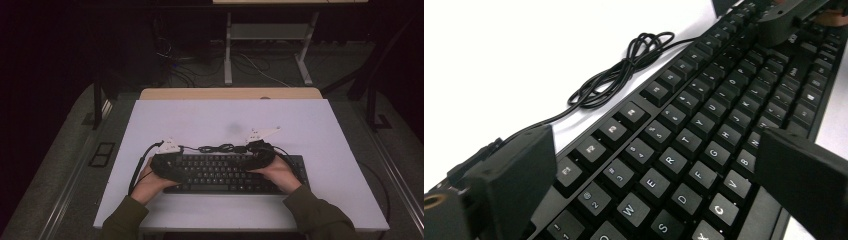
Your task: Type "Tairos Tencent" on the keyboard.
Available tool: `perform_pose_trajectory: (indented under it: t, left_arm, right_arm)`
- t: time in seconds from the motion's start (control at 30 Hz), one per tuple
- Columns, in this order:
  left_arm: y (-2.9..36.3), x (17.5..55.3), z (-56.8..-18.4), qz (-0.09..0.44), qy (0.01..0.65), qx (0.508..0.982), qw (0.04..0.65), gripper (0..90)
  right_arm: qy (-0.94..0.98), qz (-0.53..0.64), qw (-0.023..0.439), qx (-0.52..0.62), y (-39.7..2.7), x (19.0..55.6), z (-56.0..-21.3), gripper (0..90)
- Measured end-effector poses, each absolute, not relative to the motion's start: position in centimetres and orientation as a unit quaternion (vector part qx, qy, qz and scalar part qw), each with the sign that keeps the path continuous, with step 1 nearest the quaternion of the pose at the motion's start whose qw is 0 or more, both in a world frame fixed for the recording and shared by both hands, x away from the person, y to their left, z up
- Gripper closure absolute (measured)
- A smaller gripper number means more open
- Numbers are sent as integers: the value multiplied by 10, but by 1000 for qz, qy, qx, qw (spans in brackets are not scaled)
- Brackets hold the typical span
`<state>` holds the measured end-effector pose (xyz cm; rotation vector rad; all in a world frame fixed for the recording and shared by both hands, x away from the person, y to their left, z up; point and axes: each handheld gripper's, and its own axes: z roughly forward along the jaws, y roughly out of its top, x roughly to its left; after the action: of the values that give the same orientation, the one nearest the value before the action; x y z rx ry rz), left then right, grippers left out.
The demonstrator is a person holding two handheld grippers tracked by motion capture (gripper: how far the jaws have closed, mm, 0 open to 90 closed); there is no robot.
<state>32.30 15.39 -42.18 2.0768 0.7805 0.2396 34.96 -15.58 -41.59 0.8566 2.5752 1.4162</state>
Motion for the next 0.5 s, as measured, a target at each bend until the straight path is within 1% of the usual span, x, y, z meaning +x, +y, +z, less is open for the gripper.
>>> perform_pose_trajectory:
  t: [0.17,0.27,0.4,0.43,0.5]
  left_arm:
    - [153,322,-422,100,313,837,438,22]
    - [153,322,-422,99,312,837,438,22]
    - [153,322,-422,99,312,837,438,22]
    - [153,322,-422,99,312,837,438,22]
    - [153,322,-422,99,312,837,438,23]
  right_arm:
    - [842,462,34,276,-156,349,-416,565]
    - [846,458,33,271,-155,348,-416,681]
    - [852,452,32,261,-154,347,-416,871]
    - [853,451,30,260,-153,346,-417,891]
    - [856,447,28,257,-152,346,-417,892]
